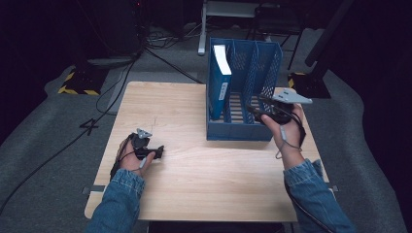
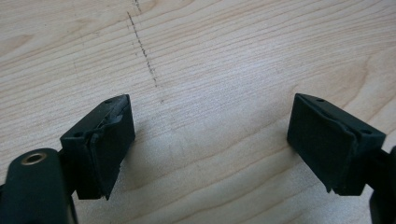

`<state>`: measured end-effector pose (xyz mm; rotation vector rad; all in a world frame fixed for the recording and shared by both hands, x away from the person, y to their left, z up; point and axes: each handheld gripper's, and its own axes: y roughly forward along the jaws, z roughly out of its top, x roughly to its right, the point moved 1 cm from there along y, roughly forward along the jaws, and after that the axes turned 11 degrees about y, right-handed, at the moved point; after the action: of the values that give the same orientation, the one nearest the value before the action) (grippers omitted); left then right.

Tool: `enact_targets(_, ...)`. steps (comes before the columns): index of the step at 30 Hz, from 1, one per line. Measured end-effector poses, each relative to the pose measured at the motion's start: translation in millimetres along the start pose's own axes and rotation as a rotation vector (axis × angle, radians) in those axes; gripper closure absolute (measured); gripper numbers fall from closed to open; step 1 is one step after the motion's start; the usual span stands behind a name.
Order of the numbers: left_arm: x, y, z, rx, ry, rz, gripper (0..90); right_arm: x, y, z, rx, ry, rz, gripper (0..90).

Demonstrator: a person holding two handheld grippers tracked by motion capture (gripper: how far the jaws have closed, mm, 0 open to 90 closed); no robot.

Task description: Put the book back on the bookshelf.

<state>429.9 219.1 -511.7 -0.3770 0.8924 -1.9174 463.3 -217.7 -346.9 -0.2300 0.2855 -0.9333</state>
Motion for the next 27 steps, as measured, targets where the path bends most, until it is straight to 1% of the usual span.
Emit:
enact_targets(1, -0.6, 0.6, 0.7, -0.001, 0.003, 0.000, 14.9, 3.6, -5.9, -3.5, -0.005, 0.002, -0.004, 34.8)
enact_targets(2, -0.6, 0.9, 1.0, -0.001, 0.000, 0.001, 14.8, 11.1, -16.5, -10.7, -0.017, 0.015, -0.012, 34.8)
enact_targets(4, -0.9, 2.2, 1.9, 0.000, -0.003, -0.003, 14.4, 20.4, -27.2, -18.5, -0.030, 0.030, -0.019, 34.8)
enact_targets(5, -1.9, 3.0, 2.7, -0.002, 0.008, -0.008, 13.9, 25.7, -32.6, -22.5, -0.032, 0.040, -0.027, 35.0)
enact_targets(6, -1.9, 3.0, 2.7, -0.002, 0.008, -0.008, 13.2, 32.2, -38.3, -27.5, -0.038, 0.056, -0.029, 35.2)
enact_targets(7, -2.3, 3.9, 3.3, -0.002, 0.012, -0.013, 13.2, 32.2, -38.3, -27.5, -0.038, 0.056, -0.029, 35.2)
enact_targets(8, -2.5, 4.4, 3.7, -0.002, 0.014, -0.017, 12.3, 38.3, -43.0, -32.5, -0.053, 0.070, -0.026, 35.2)
enact_targets(10, -2.7, 4.4, 3.8, -0.004, 0.016, -0.021, 11.5, 46.3, -48.6, -42.7, -0.098, 0.096, -0.016, 35.0)
enact_targets(12, -3.1, 4.3, 4.0, -0.007, 0.019, -0.024, 11.4, 51.7, -53.5, -52.1, -0.118, 0.096, -0.023, 35.0)
enact_targets(13, -3.3, 4.7, 4.1, -0.005, 0.021, -0.025, 11.3, 54.4, -55.6, -56.8, -0.127, 0.104, -0.027, 35.2)
enact_targets(15, -3.7, 4.9, 4.3, -0.005, 0.025, -0.028, 11.0, 60.4, -55.6, -64.2, -0.157, 0.113, -0.035, 35.0)
enact_targets(17, -3.8, 5.0, 4.3, -0.005, 0.025, -0.029, 10.8, 66.5, -55.3, -69.5, -0.187, 0.101, -0.047, 35.0)
enact_targets(19, -3.5, 5.2, 4.6, -0.011, 0.029, -0.035, 10.0, 72.4, -54.6, -75.9, -0.212, 0.107, -0.068, 35.0)
enact_targets(21, -3.3, 5.7, 4.7, -0.009, 0.033, -0.036, 8.3, 77.8, -52.7, -83.6, -0.245, 0.116, -0.070, 34.9)
enact_targets(25, -3.4, 5.7, 4.6, -0.009, 0.034, -0.038, 8.1, 87.0, -49.5, -100.8, -0.315, 0.102, -0.095, 34.9)
enact_targets(27, -3.5, 5.6, 4.5, -0.009, 0.034, -0.039, 8.1, 91.4, -48.9, -108.7, -0.337, 0.114, -0.105, 34.9)
